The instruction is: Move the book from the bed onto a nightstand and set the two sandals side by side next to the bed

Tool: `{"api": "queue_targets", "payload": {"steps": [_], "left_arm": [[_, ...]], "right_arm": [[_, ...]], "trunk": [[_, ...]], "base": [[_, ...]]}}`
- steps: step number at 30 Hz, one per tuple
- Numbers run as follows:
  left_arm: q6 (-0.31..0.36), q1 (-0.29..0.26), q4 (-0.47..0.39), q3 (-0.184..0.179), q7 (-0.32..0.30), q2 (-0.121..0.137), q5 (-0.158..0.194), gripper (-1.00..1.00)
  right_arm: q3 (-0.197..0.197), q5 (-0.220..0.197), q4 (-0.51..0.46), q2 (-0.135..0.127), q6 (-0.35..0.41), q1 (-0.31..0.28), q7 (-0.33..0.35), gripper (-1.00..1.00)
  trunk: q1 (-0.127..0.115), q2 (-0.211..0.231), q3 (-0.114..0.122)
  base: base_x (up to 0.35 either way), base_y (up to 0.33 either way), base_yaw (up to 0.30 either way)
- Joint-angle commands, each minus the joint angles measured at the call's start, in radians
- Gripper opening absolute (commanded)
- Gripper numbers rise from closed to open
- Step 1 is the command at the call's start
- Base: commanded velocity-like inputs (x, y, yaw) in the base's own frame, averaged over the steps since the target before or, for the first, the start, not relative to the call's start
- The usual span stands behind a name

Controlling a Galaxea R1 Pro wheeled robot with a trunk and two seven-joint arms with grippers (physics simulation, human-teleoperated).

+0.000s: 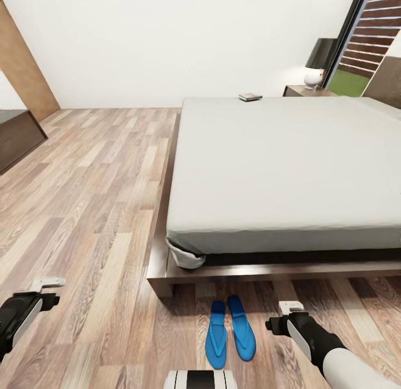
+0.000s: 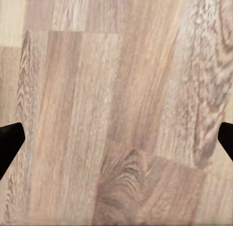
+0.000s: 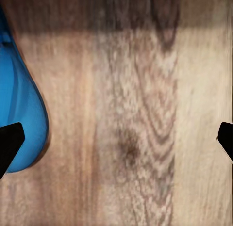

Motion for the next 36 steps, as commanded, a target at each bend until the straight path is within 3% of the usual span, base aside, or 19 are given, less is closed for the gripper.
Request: {"api": "queue_targets", "payload": {"steps": [1, 11, 19, 22, 28, 36], "left_arm": [[0.004, 0.0, -0.001, -0.003, 0.007, 0.001, 0.01, 1.0], [-0.197, 0.0, 0.217, -0.006, -0.013, -0.052, 0.008, 1.0], [-0.241, 0.0, 0.263, -0.003, -0.031, -0.079, 0.01, 1.0], [-0.252, 0.0, 0.271, -0.004, -0.04, -0.107, 0.008, 1.0], [-0.291, 0.001, 0.282, -0.006, -0.046, -0.197, 0.004, 1.0], [-0.358, 0.001, 0.358, -0.011, -0.043, -0.238, 0.002, 1.0]], "right_arm": [[0.007, -0.007, -0.002, -0.001, 0.005, 0.0, -0.002, 1.0], [0.006, -0.008, 0.013, 0.003, 0.004, 0.001, -0.003, 1.0], [0.006, -0.01, 0.062, 0.005, -0.03, 0.001, -0.001, 1.0], [0.006, -0.01, 0.093, 0.009, -0.079, 0.001, -0.002, 1.0], [0.006, -0.01, 0.145, 0.019, -0.155, 0.003, -0.003, 1.0], [0.006, -0.01, 0.174, 0.03, -0.2, 0.006, -0.003, 1.0]], "trunk": [[-0.001, 0.0, 0.003], [-0.005, 0.002, 0.042], [-0.009, 0.004, 0.073], [-0.01, 0.005, 0.084], [-0.013, 0.006, 0.108], [-0.016, 0.008, 0.139]], "base": [[0.0, 0.0, 0.0], [0.0, 0.0, 0.0], [0.0, 0.0, 0.0], [0.0, 0.0, 0.0], [0.0, 0.0, 0.0], [0.0, 0.0, 0.0]]}}
